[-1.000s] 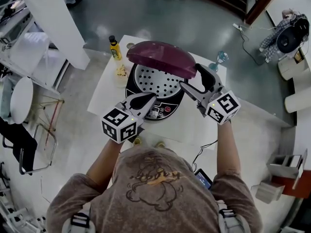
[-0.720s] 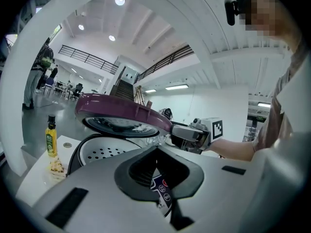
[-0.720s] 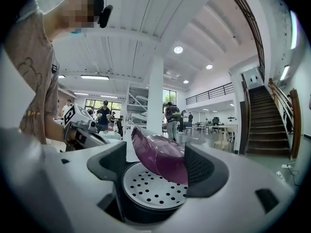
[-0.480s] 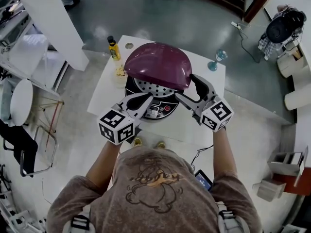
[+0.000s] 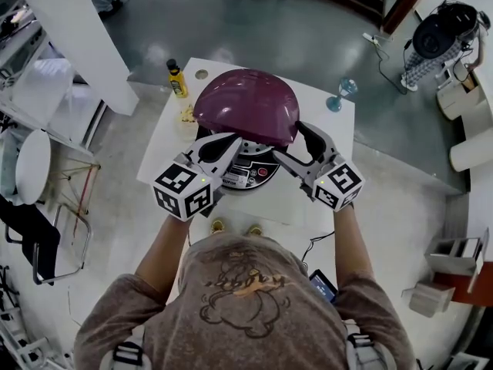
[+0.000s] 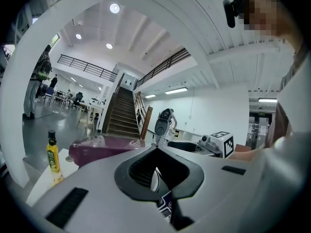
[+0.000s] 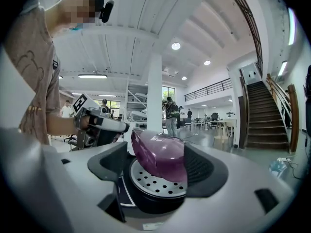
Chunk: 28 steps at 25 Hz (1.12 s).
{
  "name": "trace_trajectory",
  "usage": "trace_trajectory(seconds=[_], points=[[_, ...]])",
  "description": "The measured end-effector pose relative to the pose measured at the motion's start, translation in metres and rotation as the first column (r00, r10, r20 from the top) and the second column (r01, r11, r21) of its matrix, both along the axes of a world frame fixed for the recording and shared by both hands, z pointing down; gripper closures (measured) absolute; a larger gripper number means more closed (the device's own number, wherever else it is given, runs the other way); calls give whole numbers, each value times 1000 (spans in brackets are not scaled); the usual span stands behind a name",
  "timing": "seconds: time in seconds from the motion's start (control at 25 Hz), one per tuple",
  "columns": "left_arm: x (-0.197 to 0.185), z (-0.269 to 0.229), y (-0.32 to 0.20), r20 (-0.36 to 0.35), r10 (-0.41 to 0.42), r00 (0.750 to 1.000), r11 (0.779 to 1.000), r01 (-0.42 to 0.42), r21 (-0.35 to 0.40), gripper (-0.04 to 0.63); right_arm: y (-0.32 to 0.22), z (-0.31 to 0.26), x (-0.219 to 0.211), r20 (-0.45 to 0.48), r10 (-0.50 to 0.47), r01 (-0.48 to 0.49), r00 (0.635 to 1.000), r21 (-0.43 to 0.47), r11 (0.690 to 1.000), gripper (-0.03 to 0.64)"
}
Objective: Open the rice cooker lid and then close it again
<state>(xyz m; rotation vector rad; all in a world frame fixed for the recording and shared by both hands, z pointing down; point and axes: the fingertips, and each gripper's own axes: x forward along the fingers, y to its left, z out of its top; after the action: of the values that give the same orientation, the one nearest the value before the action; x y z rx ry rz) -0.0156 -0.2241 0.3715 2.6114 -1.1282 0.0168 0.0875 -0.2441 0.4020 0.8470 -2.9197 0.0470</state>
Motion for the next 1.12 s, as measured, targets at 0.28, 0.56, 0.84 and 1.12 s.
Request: trace_trajectory(seconds=[0.28, 0.56, 0.84, 1.12], points=[[0, -11, -21, 45, -23, 999, 999, 21, 41, 575, 3, 6, 0, 13, 4, -4, 1000, -11, 1000, 264], [-3, -2, -31, 85, -49, 995, 999, 47, 19, 575, 5, 7, 0, 22, 9, -9, 1000, -12, 1000, 267], [-4, 2, -34, 116, -65, 991, 998, 64, 14, 575, 6, 8, 1, 30, 21, -21, 999, -25, 999, 270], [1, 8, -29, 150, -61, 987, 998, 60, 11, 575, 10, 11, 2, 43, 20, -18, 999, -46, 999, 270]])
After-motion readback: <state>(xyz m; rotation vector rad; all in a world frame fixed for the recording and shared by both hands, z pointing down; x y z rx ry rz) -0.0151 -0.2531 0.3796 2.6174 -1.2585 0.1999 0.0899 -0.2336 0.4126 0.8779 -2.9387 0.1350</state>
